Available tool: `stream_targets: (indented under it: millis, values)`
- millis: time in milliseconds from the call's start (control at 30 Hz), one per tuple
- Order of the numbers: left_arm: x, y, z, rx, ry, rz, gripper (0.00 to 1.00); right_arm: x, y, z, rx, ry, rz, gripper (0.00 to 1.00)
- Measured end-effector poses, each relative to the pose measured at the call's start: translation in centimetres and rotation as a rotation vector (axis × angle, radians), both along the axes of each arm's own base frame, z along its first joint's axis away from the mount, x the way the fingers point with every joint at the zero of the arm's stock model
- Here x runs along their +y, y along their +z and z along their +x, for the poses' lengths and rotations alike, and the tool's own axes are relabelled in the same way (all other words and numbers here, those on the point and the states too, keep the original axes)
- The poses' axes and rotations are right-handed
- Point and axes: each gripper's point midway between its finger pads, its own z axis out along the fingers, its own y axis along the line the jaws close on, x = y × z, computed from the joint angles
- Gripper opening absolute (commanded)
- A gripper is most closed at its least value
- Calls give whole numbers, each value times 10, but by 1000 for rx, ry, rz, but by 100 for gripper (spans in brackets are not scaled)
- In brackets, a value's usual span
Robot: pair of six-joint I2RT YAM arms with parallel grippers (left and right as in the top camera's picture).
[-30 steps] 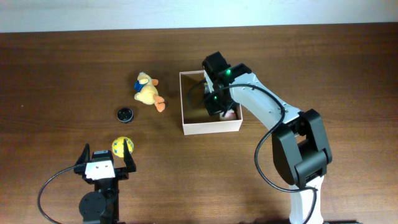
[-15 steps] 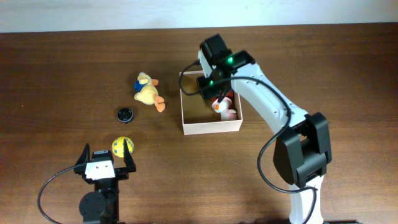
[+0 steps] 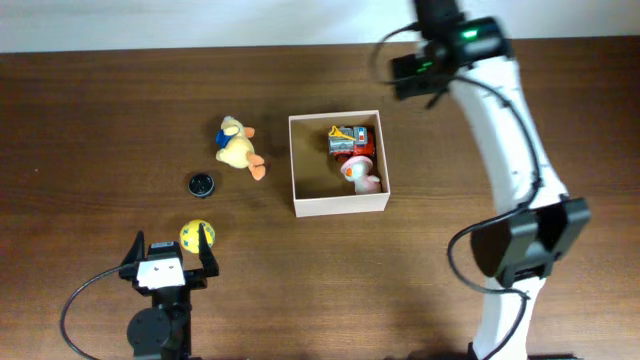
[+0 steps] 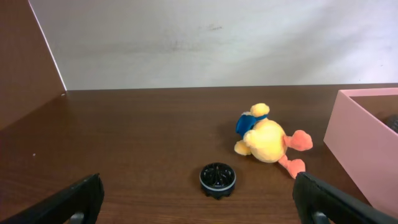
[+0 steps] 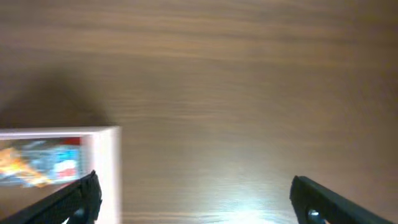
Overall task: Pack container
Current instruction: 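Open the right gripper and raise the right arm away from the box, then move the left gripper to the yellow plush duck and grasp it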
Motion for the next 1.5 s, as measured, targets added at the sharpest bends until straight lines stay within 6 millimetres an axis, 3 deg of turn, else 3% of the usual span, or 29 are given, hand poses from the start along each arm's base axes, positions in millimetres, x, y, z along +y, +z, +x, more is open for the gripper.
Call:
stream_targets:
  millis: [67, 167, 367, 1133, 1333, 1500]
  values:
    - [0, 0, 0, 0, 0, 0, 99, -37, 0, -3, 17, -74, -21, 98]
    - [0, 0, 0, 0, 0, 0, 99, -71, -1, -8, 40, -144, -36, 99]
    - [0, 0, 0, 0, 0, 0, 99, -109, -1, -12, 45, -223, -43, 99]
    - [1, 1, 0, -4, 7, 5, 99, -116, -1, -13, 45, -237, -43, 99]
    - [1, 30, 0, -127, 8, -30, 99, -116, -1, -13, 45, -237, -43, 99]
    - [1, 45, -2, -95, 11, -104, 99, -116, -1, -12, 44, -237, -43, 99]
